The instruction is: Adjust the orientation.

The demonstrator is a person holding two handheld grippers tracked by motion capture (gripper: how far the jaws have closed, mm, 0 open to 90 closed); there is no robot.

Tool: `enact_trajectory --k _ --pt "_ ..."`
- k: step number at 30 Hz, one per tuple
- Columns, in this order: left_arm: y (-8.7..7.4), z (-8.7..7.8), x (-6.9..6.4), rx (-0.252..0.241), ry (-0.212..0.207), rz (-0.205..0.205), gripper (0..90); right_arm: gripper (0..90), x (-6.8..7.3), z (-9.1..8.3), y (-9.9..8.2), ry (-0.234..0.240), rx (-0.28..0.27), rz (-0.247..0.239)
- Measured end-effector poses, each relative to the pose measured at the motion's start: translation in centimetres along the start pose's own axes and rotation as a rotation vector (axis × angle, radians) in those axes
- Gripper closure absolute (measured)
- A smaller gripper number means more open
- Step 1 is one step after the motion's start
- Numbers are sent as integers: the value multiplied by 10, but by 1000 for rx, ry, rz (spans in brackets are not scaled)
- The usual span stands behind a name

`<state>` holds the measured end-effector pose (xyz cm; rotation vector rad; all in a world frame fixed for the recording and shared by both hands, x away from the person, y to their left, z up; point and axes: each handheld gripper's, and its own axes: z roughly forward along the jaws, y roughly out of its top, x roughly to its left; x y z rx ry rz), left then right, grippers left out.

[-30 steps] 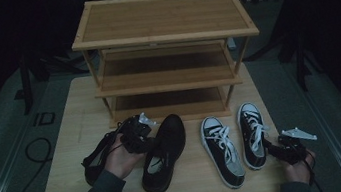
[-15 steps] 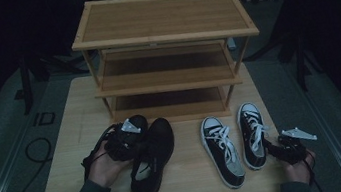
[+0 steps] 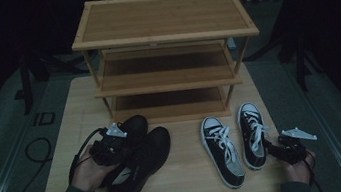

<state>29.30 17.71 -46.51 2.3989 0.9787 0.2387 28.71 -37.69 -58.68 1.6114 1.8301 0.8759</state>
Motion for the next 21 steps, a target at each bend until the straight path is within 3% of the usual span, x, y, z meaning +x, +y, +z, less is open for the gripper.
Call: enact_trajectory --k 8,11,14,17,21 --pt "-9 -8 0 17 30 9 854 397 0 0 0 0 0 0" --pt "-11 -11 6 7 46 -14 853 397 0 0 0 0 0 0" --pt "-11 -10 6 4 43 -12 847 397 0 0 0 0 0 0" --pt "-11 -8 4 12 26 5 790 397 0 0 0 0 0 0" --pt "-11 -8 4 13 48 -4 682 397 0 0 0 0 0 0"
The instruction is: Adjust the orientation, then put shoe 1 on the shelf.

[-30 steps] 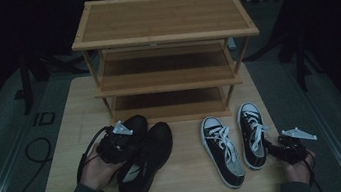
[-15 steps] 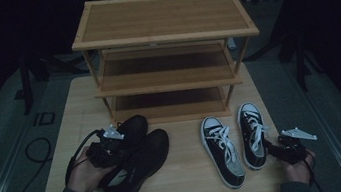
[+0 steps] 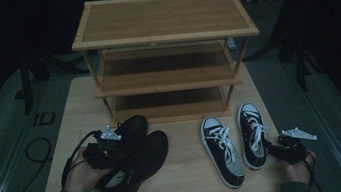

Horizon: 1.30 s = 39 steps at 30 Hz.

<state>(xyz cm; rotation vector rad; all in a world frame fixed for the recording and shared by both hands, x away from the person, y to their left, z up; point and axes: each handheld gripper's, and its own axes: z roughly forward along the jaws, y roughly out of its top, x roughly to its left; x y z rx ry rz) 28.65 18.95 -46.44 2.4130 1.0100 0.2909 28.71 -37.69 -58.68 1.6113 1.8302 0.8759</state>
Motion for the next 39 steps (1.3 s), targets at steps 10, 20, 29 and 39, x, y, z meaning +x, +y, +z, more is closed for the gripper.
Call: enact_trajectory --k 10,20,29,39 --pt "0 -4 1 -10 50 3 430 397 0 0 0 0 0 0" --pt "-1 -15 2 -42 67 11 341 397 0 0 0 0 0 0" --pt "-6 -22 11 -63 76 -18 286 397 0 0 0 0 0 0" --pt "-9 -20 16 -49 81 -37 248 397 0 0 0 0 0 0"
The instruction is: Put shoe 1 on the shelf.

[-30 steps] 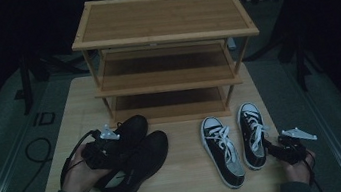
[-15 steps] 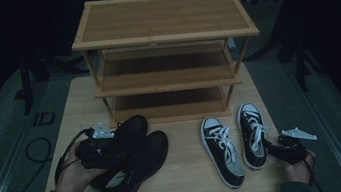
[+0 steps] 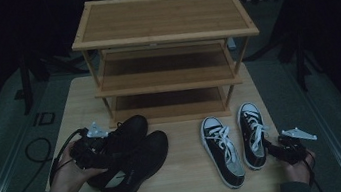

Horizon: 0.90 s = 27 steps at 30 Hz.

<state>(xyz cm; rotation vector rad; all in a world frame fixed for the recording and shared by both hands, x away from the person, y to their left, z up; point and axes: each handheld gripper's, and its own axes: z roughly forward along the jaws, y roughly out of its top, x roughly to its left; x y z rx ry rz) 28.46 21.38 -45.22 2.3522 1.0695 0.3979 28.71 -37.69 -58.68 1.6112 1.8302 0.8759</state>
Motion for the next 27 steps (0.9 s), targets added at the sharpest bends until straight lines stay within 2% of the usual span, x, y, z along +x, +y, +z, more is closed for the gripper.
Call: enact_trajectory --k 6,11,16,18,24,27 --pt "-2 3 2 8 -4 -13 248 397 0 0 0 0 0 0" --pt "-5 4 3 19 -23 -17 257 397 0 0 0 0 0 0" --pt "-8 5 3 26 -55 -12 271 397 0 0 0 0 0 0" --pt "-8 5 2 27 -82 -12 298 397 0 0 0 0 0 0" --pt "-8 6 0 48 -99 -8 296 397 0 0 0 0 0 0" --pt "-8 6 0 49 -94 -11 277 397 0 0 0 0 0 -1"
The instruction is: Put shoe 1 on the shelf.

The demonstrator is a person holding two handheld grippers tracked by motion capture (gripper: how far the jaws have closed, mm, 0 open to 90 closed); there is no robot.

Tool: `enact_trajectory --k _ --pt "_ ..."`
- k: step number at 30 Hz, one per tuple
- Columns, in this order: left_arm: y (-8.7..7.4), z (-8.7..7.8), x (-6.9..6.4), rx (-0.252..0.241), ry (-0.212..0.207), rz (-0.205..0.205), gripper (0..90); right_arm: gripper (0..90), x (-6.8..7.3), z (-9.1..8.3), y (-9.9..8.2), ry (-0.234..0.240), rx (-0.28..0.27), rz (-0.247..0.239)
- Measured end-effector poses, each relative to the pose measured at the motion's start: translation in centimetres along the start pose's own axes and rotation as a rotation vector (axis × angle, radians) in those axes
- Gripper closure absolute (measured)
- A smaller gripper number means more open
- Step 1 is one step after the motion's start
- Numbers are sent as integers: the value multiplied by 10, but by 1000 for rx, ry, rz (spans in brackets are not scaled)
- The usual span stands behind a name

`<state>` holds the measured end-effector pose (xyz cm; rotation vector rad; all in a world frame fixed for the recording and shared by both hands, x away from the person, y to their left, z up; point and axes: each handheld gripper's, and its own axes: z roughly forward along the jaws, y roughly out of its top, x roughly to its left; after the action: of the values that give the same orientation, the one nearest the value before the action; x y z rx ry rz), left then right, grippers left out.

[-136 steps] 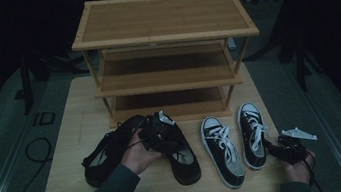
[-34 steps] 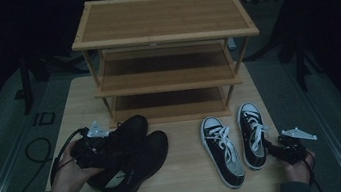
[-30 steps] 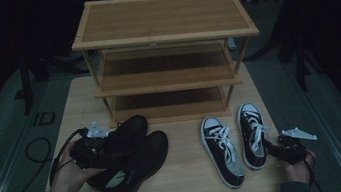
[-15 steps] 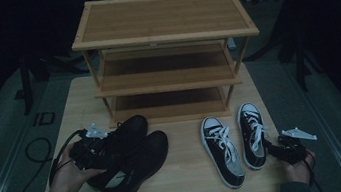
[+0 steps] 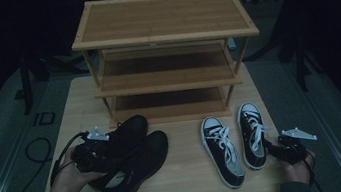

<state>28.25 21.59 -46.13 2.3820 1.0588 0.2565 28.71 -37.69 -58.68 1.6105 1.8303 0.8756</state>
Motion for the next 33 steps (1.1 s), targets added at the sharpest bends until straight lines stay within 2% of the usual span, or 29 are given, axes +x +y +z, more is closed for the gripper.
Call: enact_trajectory --k 6,8,12,14,22,33 --pt "0 -1 -3 4 1 -8 174 397 0 0 0 0 0 0" --pt "0 0 -2 4 -1 -8 175 397 0 0 0 0 0 1" --pt "0 6 -1 29 22 -7 178 397 0 0 0 0 0 1" --pt "0 9 1 40 39 -10 194 397 0 0 0 0 0 0" --pt "3 16 7 53 13 -15 306 397 0 0 0 0 0 0" --pt "14 24 10 143 -25 -9 425 396 0 0 0 0 0 0"
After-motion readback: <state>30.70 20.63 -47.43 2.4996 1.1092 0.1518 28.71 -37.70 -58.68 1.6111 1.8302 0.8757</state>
